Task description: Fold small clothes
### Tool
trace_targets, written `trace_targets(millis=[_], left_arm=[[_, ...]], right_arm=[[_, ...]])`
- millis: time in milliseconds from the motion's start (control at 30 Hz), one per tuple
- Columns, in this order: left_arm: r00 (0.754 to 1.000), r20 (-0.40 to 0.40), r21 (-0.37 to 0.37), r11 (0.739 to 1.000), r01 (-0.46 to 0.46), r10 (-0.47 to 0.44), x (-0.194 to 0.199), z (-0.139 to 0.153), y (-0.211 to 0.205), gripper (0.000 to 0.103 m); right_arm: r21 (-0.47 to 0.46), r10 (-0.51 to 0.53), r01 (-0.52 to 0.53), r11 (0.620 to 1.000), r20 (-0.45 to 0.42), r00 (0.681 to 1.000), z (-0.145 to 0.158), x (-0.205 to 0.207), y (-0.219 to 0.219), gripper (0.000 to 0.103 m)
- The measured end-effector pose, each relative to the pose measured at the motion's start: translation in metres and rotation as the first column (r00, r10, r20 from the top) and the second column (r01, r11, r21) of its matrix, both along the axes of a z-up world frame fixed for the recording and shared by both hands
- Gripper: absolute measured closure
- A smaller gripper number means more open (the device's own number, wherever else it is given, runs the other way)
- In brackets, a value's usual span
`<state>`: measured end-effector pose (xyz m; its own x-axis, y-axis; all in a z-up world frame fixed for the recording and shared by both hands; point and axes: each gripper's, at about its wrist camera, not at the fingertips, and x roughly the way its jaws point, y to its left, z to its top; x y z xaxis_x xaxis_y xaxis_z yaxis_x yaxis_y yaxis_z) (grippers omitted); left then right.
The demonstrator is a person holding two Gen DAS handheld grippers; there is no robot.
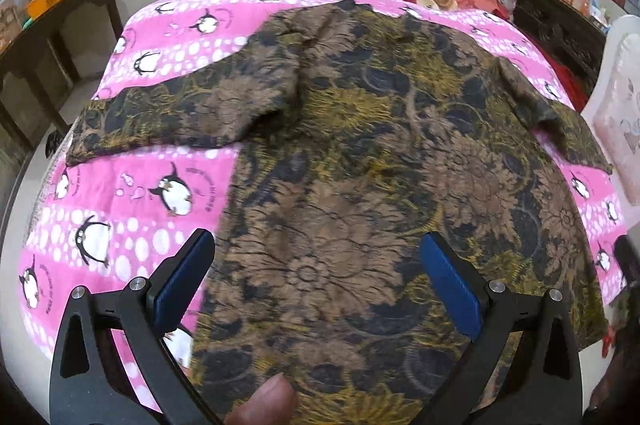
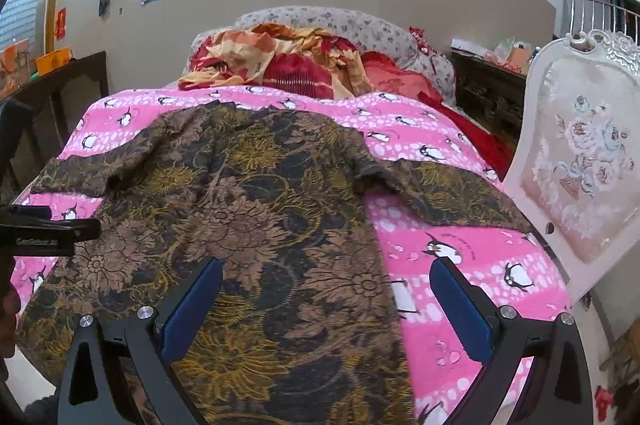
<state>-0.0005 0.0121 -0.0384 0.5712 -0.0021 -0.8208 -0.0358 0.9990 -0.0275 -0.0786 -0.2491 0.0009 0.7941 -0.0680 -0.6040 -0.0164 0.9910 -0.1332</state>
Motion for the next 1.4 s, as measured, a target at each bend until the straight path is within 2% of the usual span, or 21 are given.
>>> trace_targets(millis=[133, 233, 333, 433, 533, 600, 733, 800, 1400], left_arm=[[0.999, -0.014, 0.060, 0.998, -0.030, 0.031, 0.016, -0.007, 0.006, 0.000], [1.000, -0.019, 0.000, 1.000, 0.018, -0.018, 0.031, -0.017, 0.006, 0.000], [0.999, -0.001, -0.024, 0.998, 0.053, -0.053, 0.043, -0.026, -0.002, 0.000], [0.998, -0.006, -0.048, 0.997, 0.062, -0.062, 0.062, -0.044, -0.011, 0.000], [0.998, 0.001, 0.004, 0.998, 0.059, -0.059, 0.078, -0.066, -0.019, 0.000], [0.998, -0.031, 0.024, 0.998, 0.054, -0.054, 0.086, -0.083, -0.021, 0.000], [0.999, 0.013, 0.012, 0.999, 0.042, -0.043, 0.083, -0.085, -0.020, 0.000], [0.999, 0.024, 0.009, 0.999, 0.035, -0.035, 0.081, -0.084, -0.020, 0.000], [0.999, 0.022, 0.014, 1.000, 0.025, -0.025, 0.076, -0.085, -0.022, 0.000]], right_arm=[[-0.008, 0.001, -0.001, 1.000, 0.005, 1.000, 0.010, 0.010, 0.006, 0.000], [-0.039, 0.029, -0.028, 0.999, 0.025, 0.999, 0.017, 0.027, 0.013, 0.000], [-0.026, 0.075, -0.074, 0.997, 0.034, 0.997, 0.014, 0.049, 0.017, 0.000], [0.017, 0.094, -0.093, 0.995, -0.013, 0.996, -0.008, 0.084, 0.019, 0.000], [0.023, 0.069, -0.068, 0.997, -0.084, 0.994, -0.037, 0.118, 0.022, 0.000], [0.039, 0.066, -0.062, 0.997, -0.127, 0.990, -0.057, 0.139, 0.021, 0.000], [0.060, 0.049, -0.035, 0.998, -0.243, 0.969, -0.104, 0.168, 0.012, 0.000], [0.079, 0.044, -0.022, 0.997, -0.289, 0.956, -0.113, 0.174, 0.009, 0.000], [0.049, 0.041, -0.027, 0.998, -0.303, 0.952, -0.117, 0.181, 0.015, 0.000]])
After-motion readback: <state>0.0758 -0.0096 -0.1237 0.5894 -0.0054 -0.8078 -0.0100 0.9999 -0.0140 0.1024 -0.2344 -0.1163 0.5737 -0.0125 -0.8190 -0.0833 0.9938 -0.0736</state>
